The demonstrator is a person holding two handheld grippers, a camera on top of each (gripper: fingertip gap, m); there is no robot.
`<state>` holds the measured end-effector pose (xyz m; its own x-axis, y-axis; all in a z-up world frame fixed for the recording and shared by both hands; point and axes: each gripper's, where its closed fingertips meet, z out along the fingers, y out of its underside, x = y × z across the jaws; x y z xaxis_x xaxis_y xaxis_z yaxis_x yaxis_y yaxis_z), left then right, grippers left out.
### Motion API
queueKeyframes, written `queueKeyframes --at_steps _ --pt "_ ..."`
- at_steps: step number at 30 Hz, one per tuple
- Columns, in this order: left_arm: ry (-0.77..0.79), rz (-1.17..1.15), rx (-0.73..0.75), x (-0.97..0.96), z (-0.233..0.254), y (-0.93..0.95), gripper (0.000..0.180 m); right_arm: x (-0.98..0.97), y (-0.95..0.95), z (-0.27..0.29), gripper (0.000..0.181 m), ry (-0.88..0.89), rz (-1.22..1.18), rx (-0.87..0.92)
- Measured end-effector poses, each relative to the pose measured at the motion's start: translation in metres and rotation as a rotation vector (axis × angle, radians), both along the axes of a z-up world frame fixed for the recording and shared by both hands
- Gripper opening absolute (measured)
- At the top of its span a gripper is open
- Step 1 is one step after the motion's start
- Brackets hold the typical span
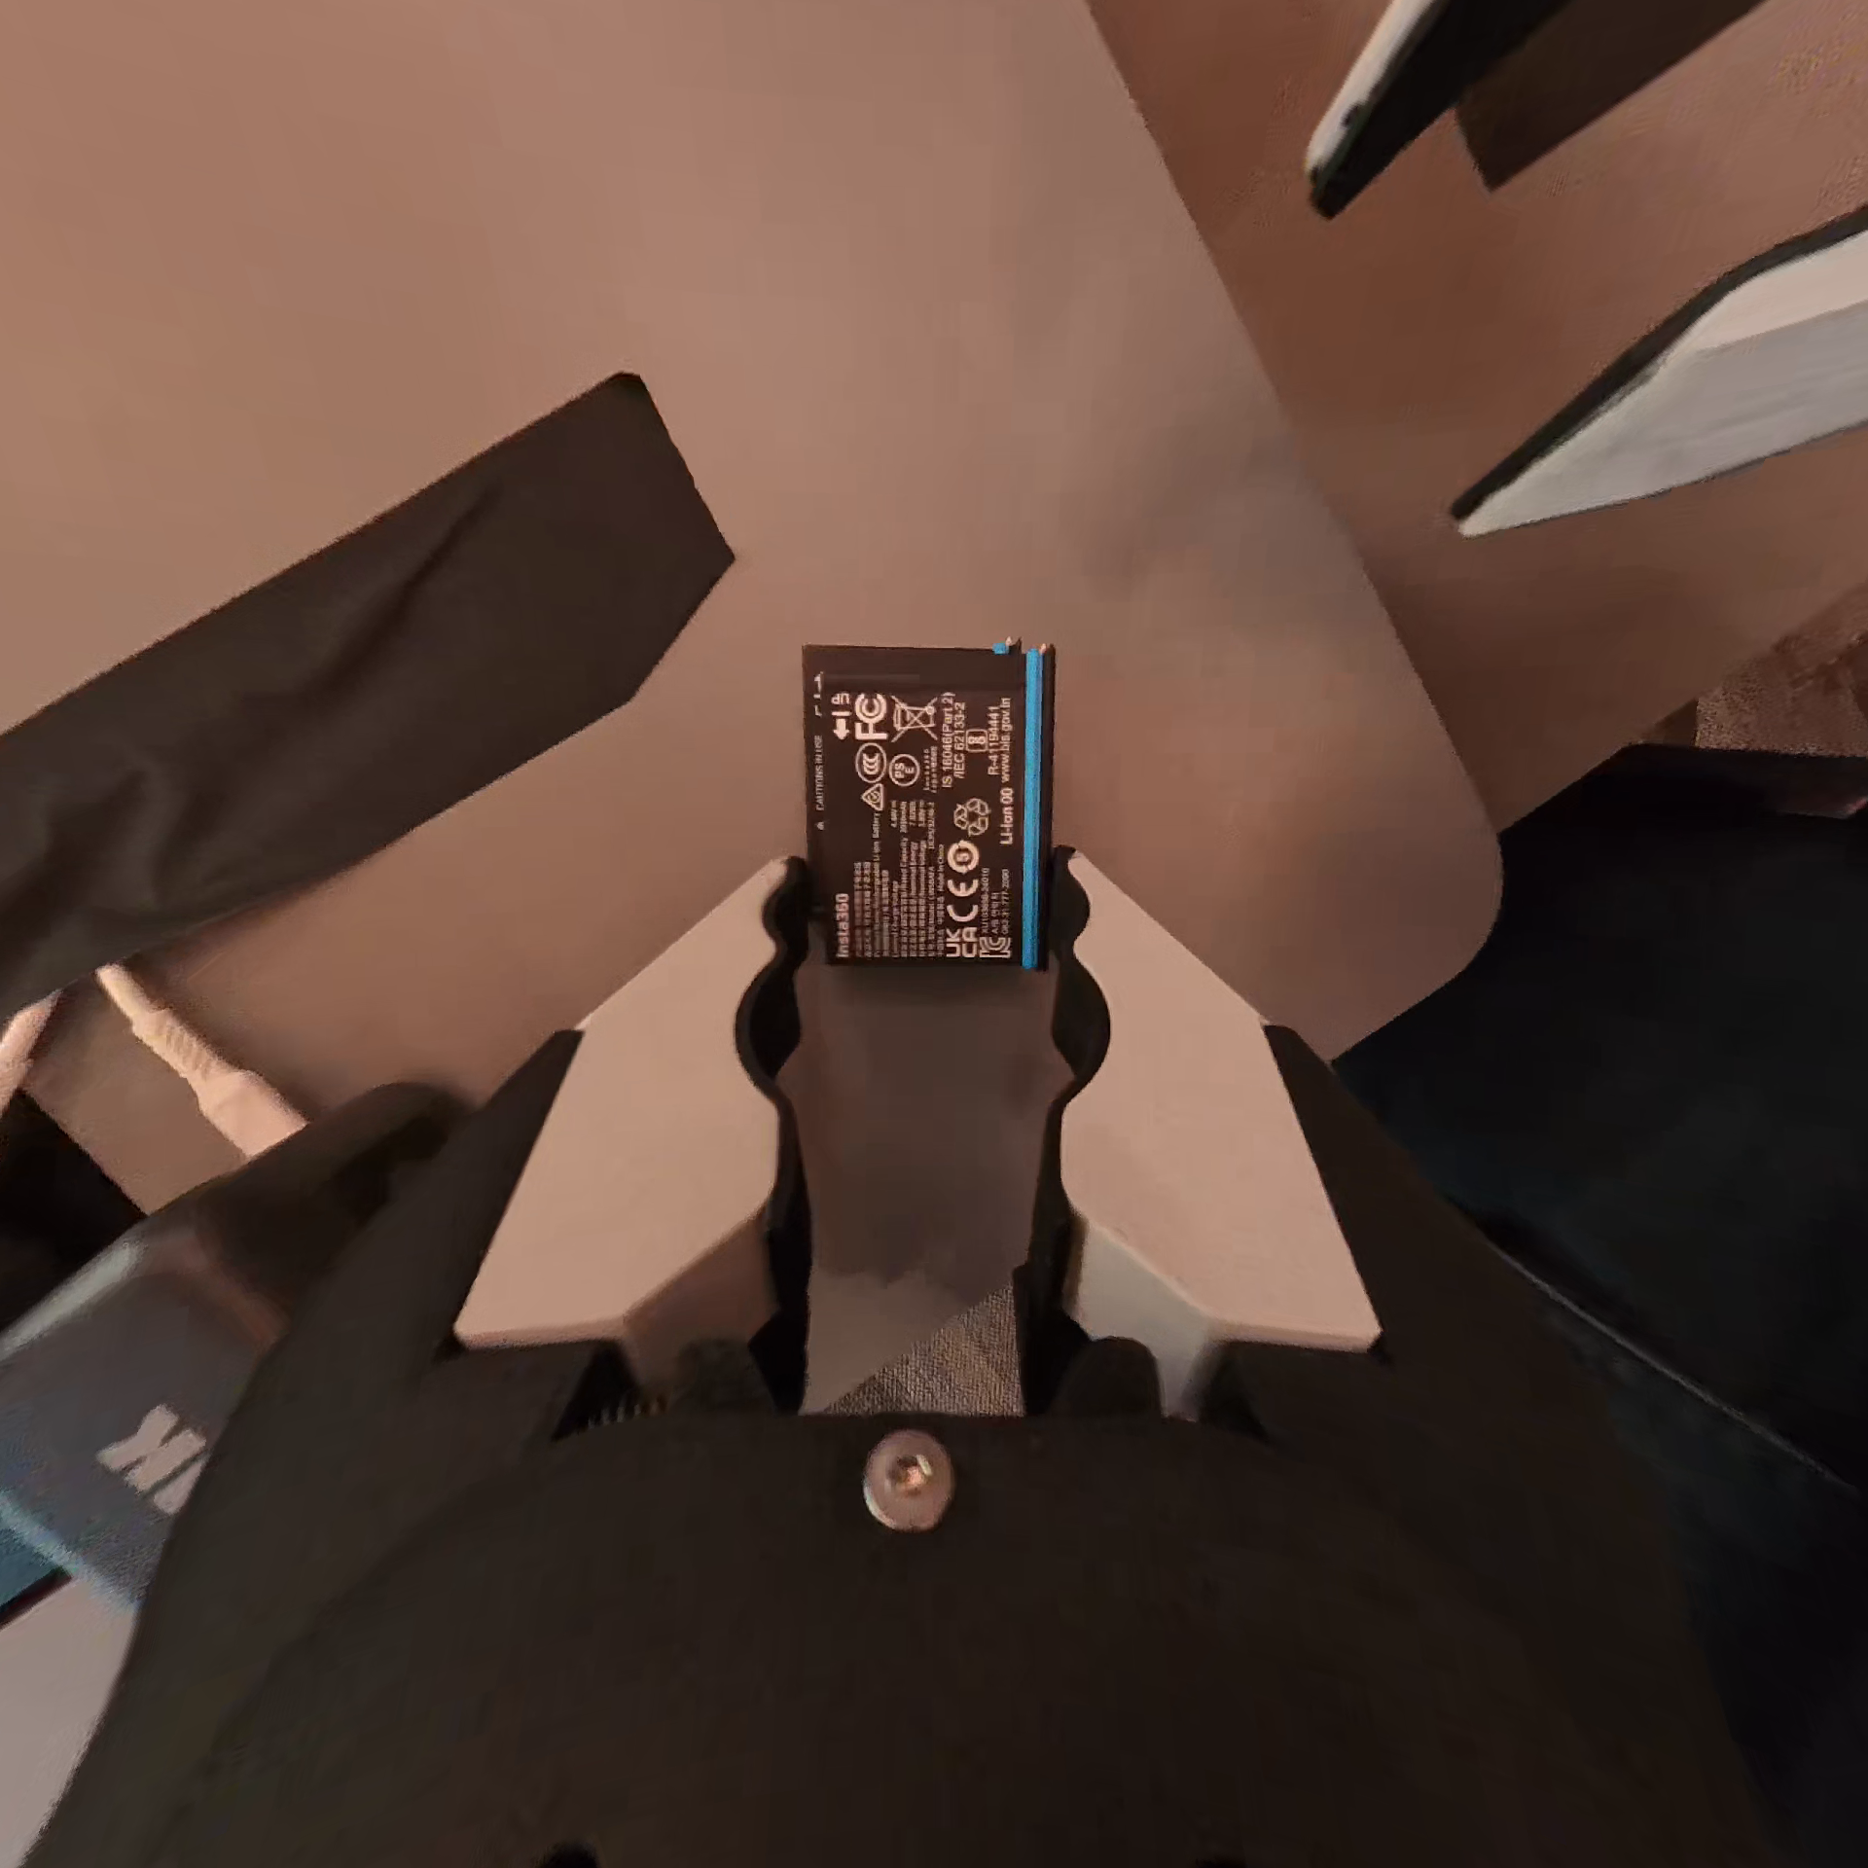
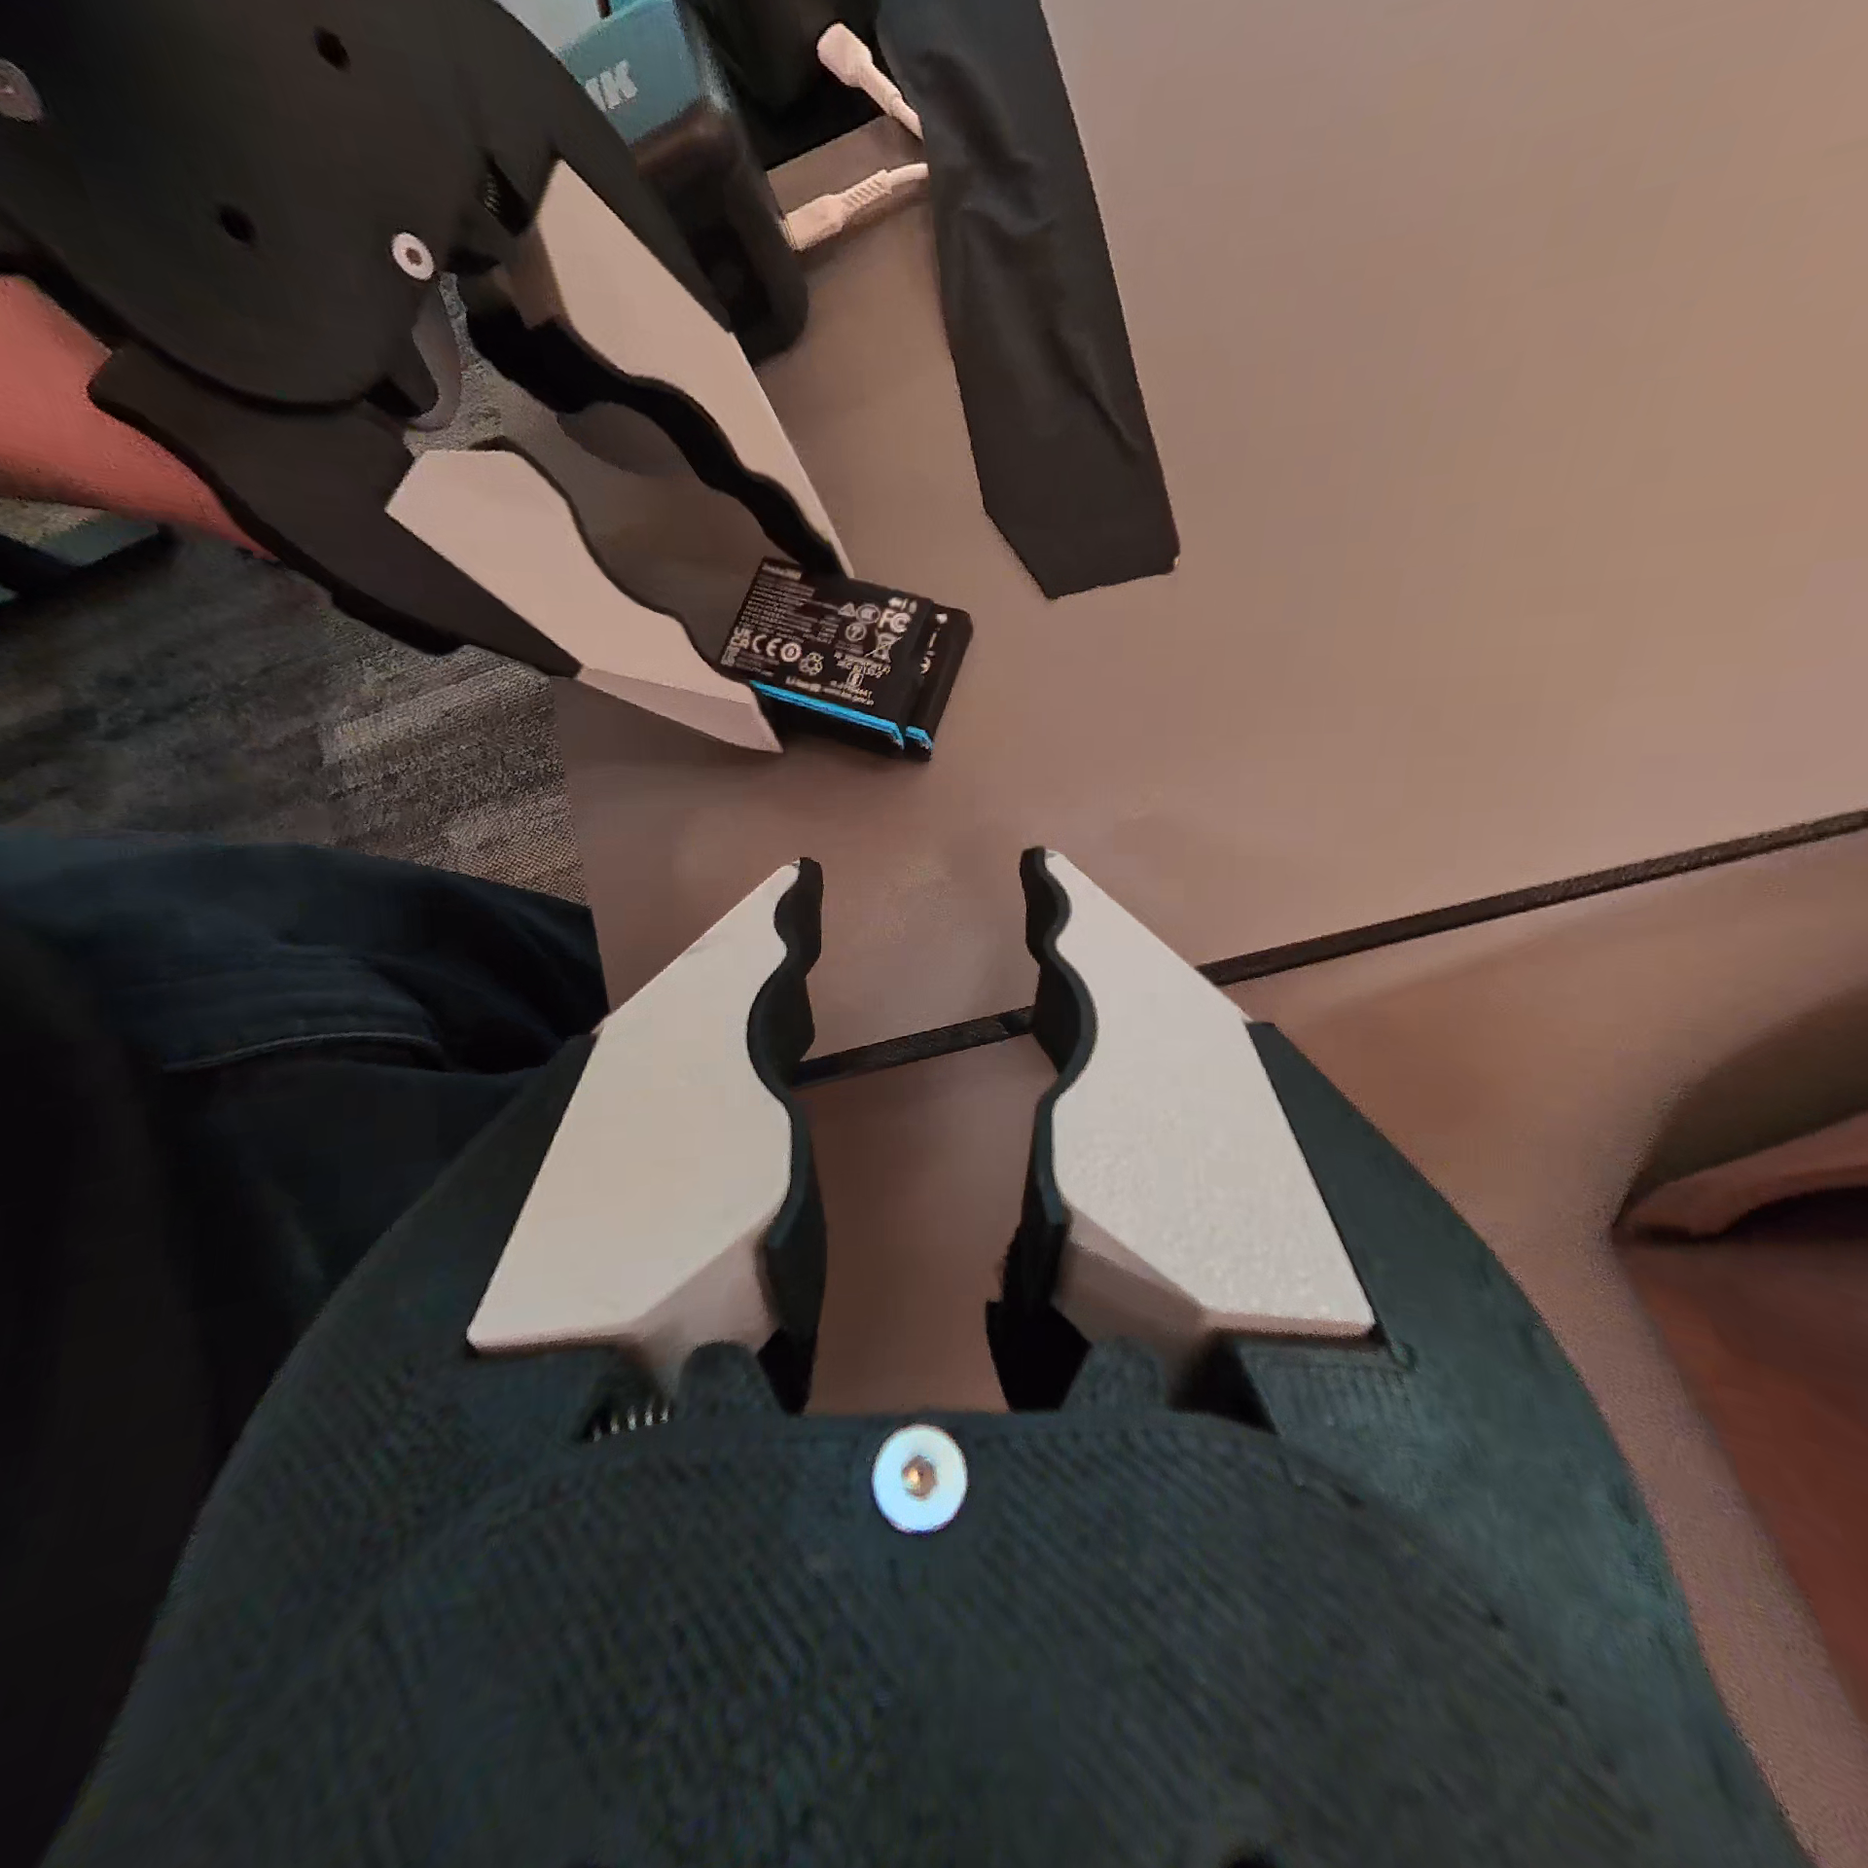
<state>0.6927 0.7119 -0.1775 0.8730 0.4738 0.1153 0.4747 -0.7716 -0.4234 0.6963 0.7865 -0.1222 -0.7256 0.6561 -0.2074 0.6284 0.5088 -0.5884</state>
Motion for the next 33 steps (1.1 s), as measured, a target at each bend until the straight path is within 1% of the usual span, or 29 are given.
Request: queueKeyframes --at_steps 4,10,17,24,26,30,31,33 --pt "-0.037 -0.013 0.031 0.0 0.001 -0.001 0.047 0.01 -0.003 0.003 0.041 -0.008 -0.061 -0.001" --pt "-0.157 0.082 0.084 0.0 0.003 -0.011 0.047 0.021 -0.014 0.001 0.041 -0.029 -0.056 -0.009" --pt "-0.097 0.119 0.032 0.0 0.002 -0.019 0.047 0.023 -0.018 -0.002 0.041 -0.032 0.068 0.012" --pt "-0.099 0.246 0.037 0.005 0.003 -0.032 0.046 0.029 -0.006 0.002 0.041 -0.044 0.159 -0.011" --pt "-0.13 0.283 0.033 0.008 0.003 -0.035 0.046 0.035 -0.003 0.001 0.041 -0.056 0.181 -0.023" --pt "-0.136 0.369 0.052 0.006 0.01 -0.035 0.042 0.048 0.008 0.002 0.041 -0.079 0.218 -0.047" --pt "-0.131 0.384 0.052 0.006 0.011 -0.035 0.039 0.05 0.011 0.001 0.041 -0.084 0.225 -0.049" --pt "-0.13 0.408 0.053 0.008 0.011 -0.034 0.039 0.055 0.016 0.002 0.04 -0.091 0.237 -0.057"
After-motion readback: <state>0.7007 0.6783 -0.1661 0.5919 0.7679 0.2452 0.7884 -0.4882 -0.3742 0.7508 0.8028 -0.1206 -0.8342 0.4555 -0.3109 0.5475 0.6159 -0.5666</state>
